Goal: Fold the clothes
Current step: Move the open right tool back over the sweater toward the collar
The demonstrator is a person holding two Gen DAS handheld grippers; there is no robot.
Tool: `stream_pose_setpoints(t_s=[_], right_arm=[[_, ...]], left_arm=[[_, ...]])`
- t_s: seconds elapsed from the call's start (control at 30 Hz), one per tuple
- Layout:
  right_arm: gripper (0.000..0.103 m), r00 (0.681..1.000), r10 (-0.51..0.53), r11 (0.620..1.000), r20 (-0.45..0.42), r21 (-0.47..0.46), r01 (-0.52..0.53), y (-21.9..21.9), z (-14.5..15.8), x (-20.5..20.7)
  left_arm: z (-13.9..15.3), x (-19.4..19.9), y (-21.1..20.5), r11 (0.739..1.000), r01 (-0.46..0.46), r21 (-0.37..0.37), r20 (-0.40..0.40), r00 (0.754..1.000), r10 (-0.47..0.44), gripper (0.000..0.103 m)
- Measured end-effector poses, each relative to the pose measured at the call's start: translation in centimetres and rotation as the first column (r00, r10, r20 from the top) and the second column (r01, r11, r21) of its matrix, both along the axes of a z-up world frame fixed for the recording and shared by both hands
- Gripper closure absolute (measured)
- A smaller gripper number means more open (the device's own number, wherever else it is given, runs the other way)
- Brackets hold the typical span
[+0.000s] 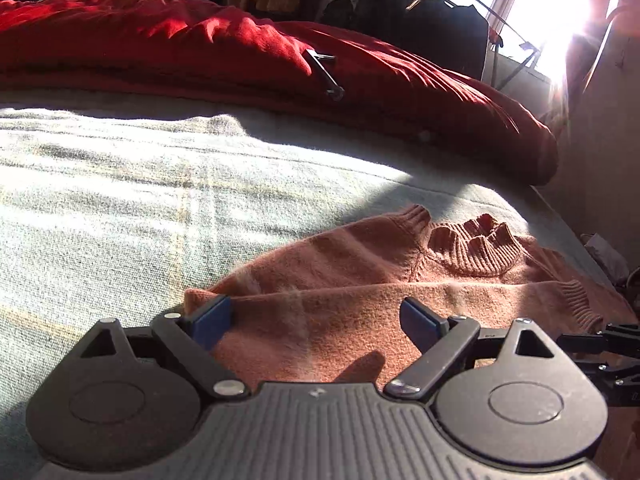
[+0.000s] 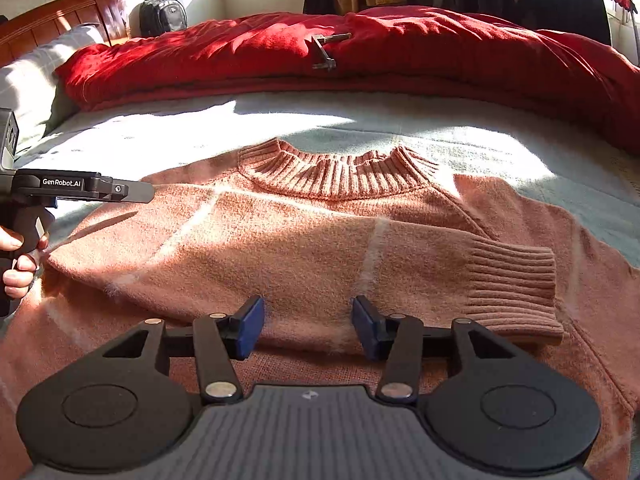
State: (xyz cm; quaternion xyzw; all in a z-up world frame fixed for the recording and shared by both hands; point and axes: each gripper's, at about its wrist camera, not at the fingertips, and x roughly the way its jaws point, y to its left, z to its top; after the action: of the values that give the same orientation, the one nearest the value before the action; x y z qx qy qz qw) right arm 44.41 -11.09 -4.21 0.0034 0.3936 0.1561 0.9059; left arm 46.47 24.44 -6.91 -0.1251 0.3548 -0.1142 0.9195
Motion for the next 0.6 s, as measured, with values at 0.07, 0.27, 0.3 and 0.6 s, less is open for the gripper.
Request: stream_pose_setpoints(t_s=[0.07, 0.27, 0.3, 0.6], right_arm=[[0.046, 1.0, -0.007, 1.0, -0.007, 0.02, 0.007, -0.2, -0.2, -0.1], [0.038, 1.0, -0.001, 1.0, 0.008, 0.009, 0.001, 0.4, -0.4, -0.4], [0.035, 1.0, -0.001, 1.0, 0.01, 0.012, 0.0, 0.4, -0.5, -0.4], [0.022, 1.0, 0.013, 1.0, 0.015, -0.003, -0.013, 1.2, -0.3, -0.5]], left_arm=[[0.8, -0.4, -0.4, 1.0, -0.011, 0.024, -0.02, 1.0, 0.011, 0.013], [3.8, -4.7, -1.9, 0.999, 0.045, 0.027, 0.039, 0.998, -0.046, 0.012], [3.8, -5.6, -2.1, 0.998, 0.057, 0.022, 0.035, 0.998, -0.057, 0.012], [2.7, -9.7, -3.2, 0.994, 0.056, 0.092, 0.001, 0.998, -0.056, 0.012]])
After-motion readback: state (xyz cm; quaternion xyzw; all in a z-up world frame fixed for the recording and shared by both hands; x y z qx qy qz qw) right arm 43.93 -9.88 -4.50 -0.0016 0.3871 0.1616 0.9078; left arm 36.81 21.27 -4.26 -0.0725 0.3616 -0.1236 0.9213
